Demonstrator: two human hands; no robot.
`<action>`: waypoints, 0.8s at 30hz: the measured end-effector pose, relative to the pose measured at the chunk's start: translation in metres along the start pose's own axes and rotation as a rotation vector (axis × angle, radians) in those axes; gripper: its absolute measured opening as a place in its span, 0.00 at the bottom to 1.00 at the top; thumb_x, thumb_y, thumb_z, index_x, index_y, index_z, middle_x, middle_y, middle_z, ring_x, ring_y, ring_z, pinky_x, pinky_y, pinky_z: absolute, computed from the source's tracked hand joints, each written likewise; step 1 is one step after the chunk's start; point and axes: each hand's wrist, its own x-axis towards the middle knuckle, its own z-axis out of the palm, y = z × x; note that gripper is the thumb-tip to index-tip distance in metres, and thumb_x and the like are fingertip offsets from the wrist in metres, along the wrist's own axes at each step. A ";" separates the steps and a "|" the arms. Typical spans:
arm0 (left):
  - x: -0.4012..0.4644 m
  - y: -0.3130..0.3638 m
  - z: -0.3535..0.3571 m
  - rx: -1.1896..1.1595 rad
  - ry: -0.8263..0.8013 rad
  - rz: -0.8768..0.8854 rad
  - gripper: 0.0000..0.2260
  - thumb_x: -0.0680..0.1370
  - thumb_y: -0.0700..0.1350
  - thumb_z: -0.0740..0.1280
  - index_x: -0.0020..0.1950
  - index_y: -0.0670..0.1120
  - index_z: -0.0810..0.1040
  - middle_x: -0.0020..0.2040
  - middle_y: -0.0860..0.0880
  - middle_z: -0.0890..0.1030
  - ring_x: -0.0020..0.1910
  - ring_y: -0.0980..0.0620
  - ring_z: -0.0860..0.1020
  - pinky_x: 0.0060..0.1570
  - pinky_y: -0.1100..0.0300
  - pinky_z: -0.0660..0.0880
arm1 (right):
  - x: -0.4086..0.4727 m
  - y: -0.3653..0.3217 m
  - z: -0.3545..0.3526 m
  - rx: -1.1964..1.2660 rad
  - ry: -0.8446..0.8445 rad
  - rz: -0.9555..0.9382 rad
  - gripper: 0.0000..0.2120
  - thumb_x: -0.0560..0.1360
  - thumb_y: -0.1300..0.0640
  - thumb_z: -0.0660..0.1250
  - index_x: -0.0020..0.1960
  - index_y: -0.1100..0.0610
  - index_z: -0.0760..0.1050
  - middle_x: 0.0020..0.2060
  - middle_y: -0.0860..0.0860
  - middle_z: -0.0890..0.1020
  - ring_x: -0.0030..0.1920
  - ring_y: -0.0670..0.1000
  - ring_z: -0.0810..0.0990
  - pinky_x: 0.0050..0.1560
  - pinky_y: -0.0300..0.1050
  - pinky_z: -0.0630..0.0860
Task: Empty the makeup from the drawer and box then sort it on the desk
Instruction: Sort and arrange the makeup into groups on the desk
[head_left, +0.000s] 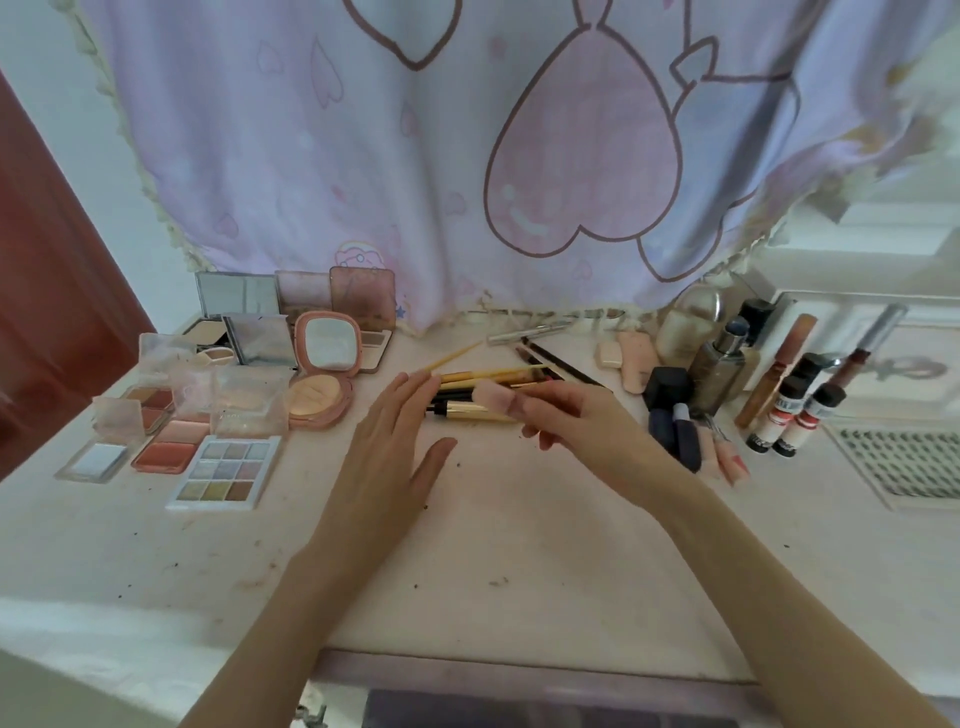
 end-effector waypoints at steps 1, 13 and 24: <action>0.001 0.009 -0.002 -0.083 -0.014 0.019 0.25 0.76 0.54 0.57 0.72 0.47 0.62 0.68 0.52 0.66 0.68 0.55 0.62 0.66 0.65 0.58 | -0.009 0.004 -0.002 0.072 -0.032 0.031 0.07 0.75 0.53 0.66 0.51 0.51 0.79 0.38 0.49 0.81 0.37 0.45 0.77 0.45 0.41 0.73; 0.010 0.091 0.008 -0.301 -0.069 0.208 0.08 0.79 0.50 0.49 0.50 0.53 0.66 0.43 0.52 0.74 0.42 0.58 0.72 0.43 0.70 0.67 | -0.075 0.011 -0.033 0.633 -0.361 0.500 0.24 0.69 0.40 0.61 0.48 0.61 0.77 0.26 0.48 0.67 0.22 0.43 0.61 0.23 0.34 0.56; 0.030 0.125 0.016 -0.452 -0.078 -0.115 0.10 0.78 0.39 0.54 0.37 0.44 0.67 0.27 0.52 0.72 0.28 0.58 0.70 0.28 0.69 0.65 | -0.085 0.016 -0.038 0.588 -0.228 0.311 0.13 0.71 0.50 0.67 0.46 0.60 0.71 0.31 0.50 0.74 0.27 0.44 0.69 0.30 0.35 0.67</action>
